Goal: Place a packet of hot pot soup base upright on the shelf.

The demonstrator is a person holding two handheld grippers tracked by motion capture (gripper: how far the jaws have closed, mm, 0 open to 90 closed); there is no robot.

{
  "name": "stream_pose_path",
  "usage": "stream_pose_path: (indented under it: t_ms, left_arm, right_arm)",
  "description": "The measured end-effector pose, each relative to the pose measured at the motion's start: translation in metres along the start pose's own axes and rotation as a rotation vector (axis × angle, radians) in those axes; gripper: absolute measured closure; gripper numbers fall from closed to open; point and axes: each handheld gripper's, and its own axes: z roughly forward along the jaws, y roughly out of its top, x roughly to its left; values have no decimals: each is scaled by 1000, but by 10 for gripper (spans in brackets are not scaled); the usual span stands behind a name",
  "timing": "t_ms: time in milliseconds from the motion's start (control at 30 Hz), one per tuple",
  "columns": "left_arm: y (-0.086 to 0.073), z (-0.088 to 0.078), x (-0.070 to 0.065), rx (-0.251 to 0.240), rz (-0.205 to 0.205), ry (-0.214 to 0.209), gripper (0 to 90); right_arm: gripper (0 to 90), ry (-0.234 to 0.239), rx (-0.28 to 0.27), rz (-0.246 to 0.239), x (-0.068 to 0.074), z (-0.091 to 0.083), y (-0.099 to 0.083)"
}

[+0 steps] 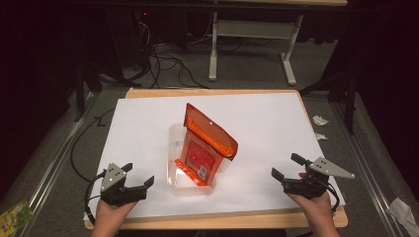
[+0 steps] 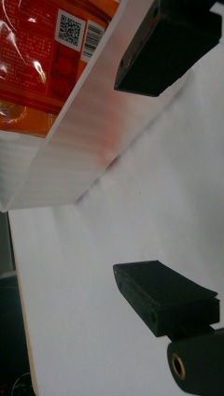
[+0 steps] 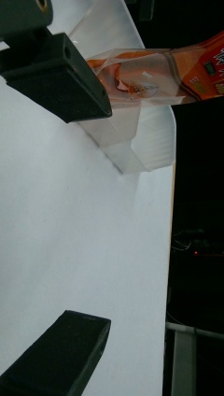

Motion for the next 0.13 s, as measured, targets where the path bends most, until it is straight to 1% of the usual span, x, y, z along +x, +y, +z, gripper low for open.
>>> stream_pose_path:
  t_ms: [133]
  left_arm:
    - [1,-1,-1,-5,11,-5,108]
  right_arm:
    - [26,-6,-3,7,0,0,0]
